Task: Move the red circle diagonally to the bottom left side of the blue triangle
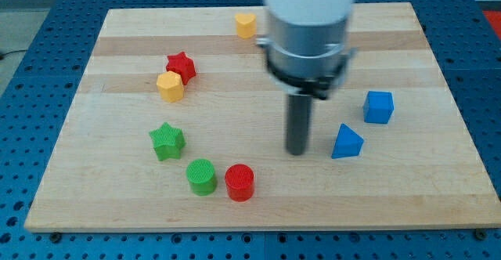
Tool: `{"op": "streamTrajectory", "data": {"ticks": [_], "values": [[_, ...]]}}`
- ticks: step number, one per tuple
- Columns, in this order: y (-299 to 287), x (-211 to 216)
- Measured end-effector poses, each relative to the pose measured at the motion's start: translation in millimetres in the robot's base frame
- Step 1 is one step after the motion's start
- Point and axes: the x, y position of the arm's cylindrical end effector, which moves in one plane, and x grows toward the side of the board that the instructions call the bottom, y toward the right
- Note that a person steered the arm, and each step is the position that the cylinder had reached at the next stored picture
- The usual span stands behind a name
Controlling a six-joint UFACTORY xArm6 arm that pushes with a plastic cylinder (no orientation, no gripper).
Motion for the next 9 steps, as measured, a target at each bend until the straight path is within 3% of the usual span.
{"op": "streamTrajectory", "data": {"ticks": [1,2,4,5,6,7,9], "values": [[11.2,77.4],[-10.6,99.9],[-121.9,92.3],[-141.0,90.1],[-138.8,64.7],[-99.2,40.6],[-71.8,49.9]]}}
